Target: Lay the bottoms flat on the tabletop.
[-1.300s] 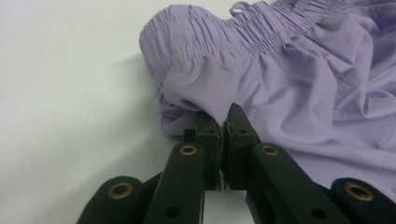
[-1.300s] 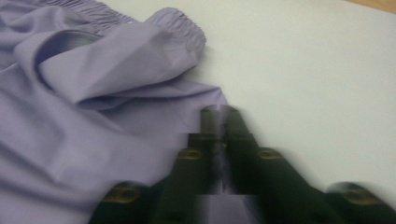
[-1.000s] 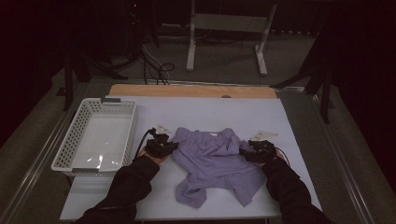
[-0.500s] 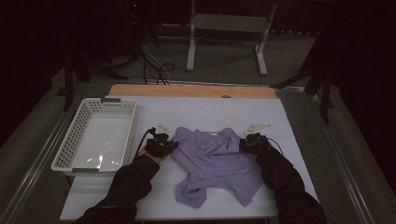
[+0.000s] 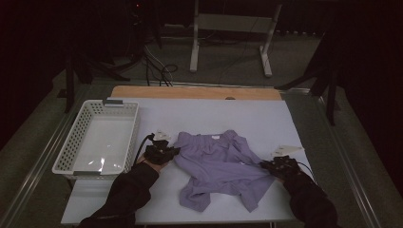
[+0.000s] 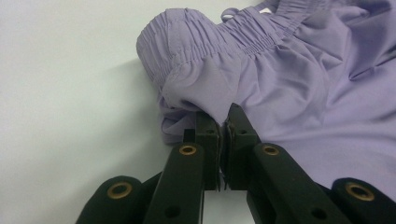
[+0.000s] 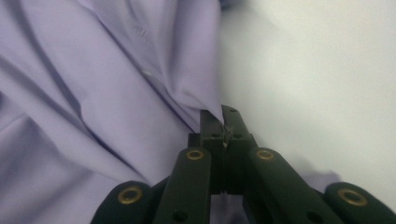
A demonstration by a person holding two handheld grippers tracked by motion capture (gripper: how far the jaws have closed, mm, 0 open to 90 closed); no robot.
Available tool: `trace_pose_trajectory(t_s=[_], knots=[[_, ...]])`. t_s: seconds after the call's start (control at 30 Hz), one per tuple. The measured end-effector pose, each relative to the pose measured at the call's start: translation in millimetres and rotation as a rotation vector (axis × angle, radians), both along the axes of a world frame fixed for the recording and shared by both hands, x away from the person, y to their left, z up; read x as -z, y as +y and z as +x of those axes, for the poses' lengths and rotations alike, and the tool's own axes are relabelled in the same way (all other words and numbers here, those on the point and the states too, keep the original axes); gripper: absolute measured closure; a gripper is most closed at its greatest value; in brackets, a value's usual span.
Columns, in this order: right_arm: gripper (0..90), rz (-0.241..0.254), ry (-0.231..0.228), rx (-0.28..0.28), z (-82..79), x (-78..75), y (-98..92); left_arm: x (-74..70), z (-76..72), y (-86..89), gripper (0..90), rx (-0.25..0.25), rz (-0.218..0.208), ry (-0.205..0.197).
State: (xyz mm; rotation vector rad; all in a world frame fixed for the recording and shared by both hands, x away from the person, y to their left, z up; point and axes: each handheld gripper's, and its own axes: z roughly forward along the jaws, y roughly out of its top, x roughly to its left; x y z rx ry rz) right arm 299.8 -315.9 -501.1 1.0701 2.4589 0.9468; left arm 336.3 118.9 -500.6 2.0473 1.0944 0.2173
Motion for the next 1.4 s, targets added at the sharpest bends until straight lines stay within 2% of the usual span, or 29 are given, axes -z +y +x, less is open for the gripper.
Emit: trace_pose_trajectory(t_s=[0.2,0.4,0.5,0.53,0.63,0.7,0.77,0.83,0.9,0.93,0.97,1.03,1.1,1.2,1.3,1.4], knots=[[90.0,0.03,0.012,0.094,-27.5,-4.8,-27.3,0.9,-7.6,-1.4,86.9,0.022,-0.002,0.008],[87.3,0.064,0.007,0.091,-33.2,-4.2,-34.1,2.2,-9.1,-2.9,81.8,0.049,0.007,0.016],[76.0,0.098,-0.017,0.089,-29.2,-10.1,-28.3,-1.6,-9.5,-3.5,77.3,0.05,0.01,0.002],[74.5,0.11,-0.019,0.089,-28.1,-12.4,-26.2,-2.9,-9.3,-3.6,71.5,0.055,0.007,0.003],[57.4,0.147,-0.034,0.081,-24.4,-17.7,-19.9,-6.8,-10.8,-5.5,55.2,0.05,0.034,-0.025],[46.6,0.178,-0.043,0.083,-21.3,-20.7,-15.8,-8.8,-10.5,-6.3,44.3,0.049,0.038,-0.023],[38.7,0.192,-0.051,0.077,-17.7,-23.4,-12.5,-11.0,-10.3,-6.4,37.1,0.046,0.032,-0.023],[29.0,0.208,-0.055,0.082,-14.0,-25.6,-8.5,-13.2,-9.8,-6.8,26.1,0.041,0.029,-0.022],[22.6,0.246,-0.066,0.086,-10.2,-28.0,-5.9,-15.4,-9.0,-6.2,18.7,0.072,0.009,-0.014],[17.0,0.261,-0.063,0.077,-8.4,-29.1,-4.6,-16.9,-8.8,-6.5,13.9,0.069,0.004,-0.014],[15.7,0.271,-0.064,0.069,-6.6,-30.4,-2.9,-18.5,-8.4,-6.4,14.8,0.077,-0.002,-0.014],[13.1,0.287,-0.066,0.065,-3.2,-33.1,-0.3,-22.7,-7.8,-6.9,8.5,0.084,-0.005,-0.023],[13.2,0.301,-0.087,0.054,0.2,-35.7,2.3,-27.6,-6.2,-7.8,8.0,0.097,-0.01,-0.029],[13.3,0.272,-0.111,0.047,7.8,-39.7,8.7,-36.5,-1.0,-10.2,6.9,0.111,-0.001,-0.037],[13.3,0.272,-0.149,0.042,17.4,-43.7,16.9,-45.7,6.7,-12.3,7.2,0.128,0.003,-0.046],[14.0,0.279,-0.151,0.043,29.3,-47.0,26.9,-50.9,16.9,-15.1,8.3,0.132,0.01,-0.05]])
